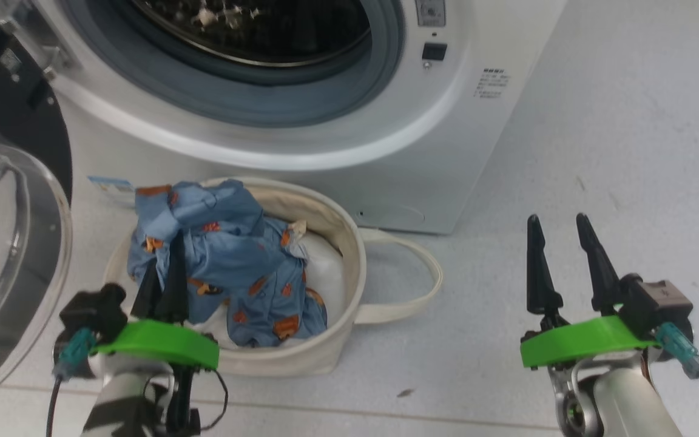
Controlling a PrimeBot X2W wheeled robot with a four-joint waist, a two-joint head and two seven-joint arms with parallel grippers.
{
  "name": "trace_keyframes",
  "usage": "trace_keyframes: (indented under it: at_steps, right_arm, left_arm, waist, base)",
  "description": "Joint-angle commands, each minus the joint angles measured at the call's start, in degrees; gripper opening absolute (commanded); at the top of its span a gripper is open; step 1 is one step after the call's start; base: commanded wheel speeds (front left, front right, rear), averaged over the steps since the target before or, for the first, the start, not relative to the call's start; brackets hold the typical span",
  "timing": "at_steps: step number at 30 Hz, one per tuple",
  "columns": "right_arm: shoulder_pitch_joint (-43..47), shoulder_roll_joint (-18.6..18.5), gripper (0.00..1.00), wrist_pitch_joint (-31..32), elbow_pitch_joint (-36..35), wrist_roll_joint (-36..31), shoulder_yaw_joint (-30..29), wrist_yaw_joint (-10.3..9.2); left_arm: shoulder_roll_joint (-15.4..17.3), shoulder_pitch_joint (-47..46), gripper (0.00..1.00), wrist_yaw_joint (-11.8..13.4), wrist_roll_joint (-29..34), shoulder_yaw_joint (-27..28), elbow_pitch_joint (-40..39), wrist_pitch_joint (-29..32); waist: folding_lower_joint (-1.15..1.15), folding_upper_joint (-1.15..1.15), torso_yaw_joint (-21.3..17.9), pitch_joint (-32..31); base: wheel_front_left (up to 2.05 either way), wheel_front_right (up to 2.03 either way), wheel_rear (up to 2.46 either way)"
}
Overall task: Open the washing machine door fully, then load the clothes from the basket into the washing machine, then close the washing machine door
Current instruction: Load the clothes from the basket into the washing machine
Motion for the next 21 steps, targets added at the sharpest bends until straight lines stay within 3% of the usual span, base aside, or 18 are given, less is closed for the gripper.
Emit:
trace_keyframes:
  at_steps: [1,7,12,21]
  right_arm:
    - [0.96,-0.13,1.00,-0.45,-1.48,0.55,1.43,0.01]
    - [3.95,-0.13,1.00,-0.45,-1.82,2.35,1.05,0.01]
    - [5.79,-0.13,1.00,-0.45,-1.77,2.96,1.28,0.01]
    - [6.20,-0.13,1.00,-0.45,-2.07,3.27,1.52,0.01]
  left_arm:
    - [0.32,1.80,0.00,-0.76,0.83,3.24,-4.08,-0.68]
    - [-1.23,8.98,0.00,-3.27,1.82,6.26,-11.30,-0.68]
    - [-1.55,13.68,0.00,-3.80,0.70,8.25,-15.48,-0.68]
    - [-1.59,15.44,0.00,-4.15,0.03,6.91,-17.02,-0.69]
  waist:
    - [0.02,0.00,0.60,-4.31]
    - [0.02,0.00,1.06,-8.93]
    - [0.02,0.00,0.95,-11.35]
    - [0.02,0.00,0.72,-11.04]
  base:
    - [0.00,0.00,0.00]
    - [0.00,0.00,0.00]
    - [0.00,0.00,0.00]
    - [0.00,0.00,0.00]
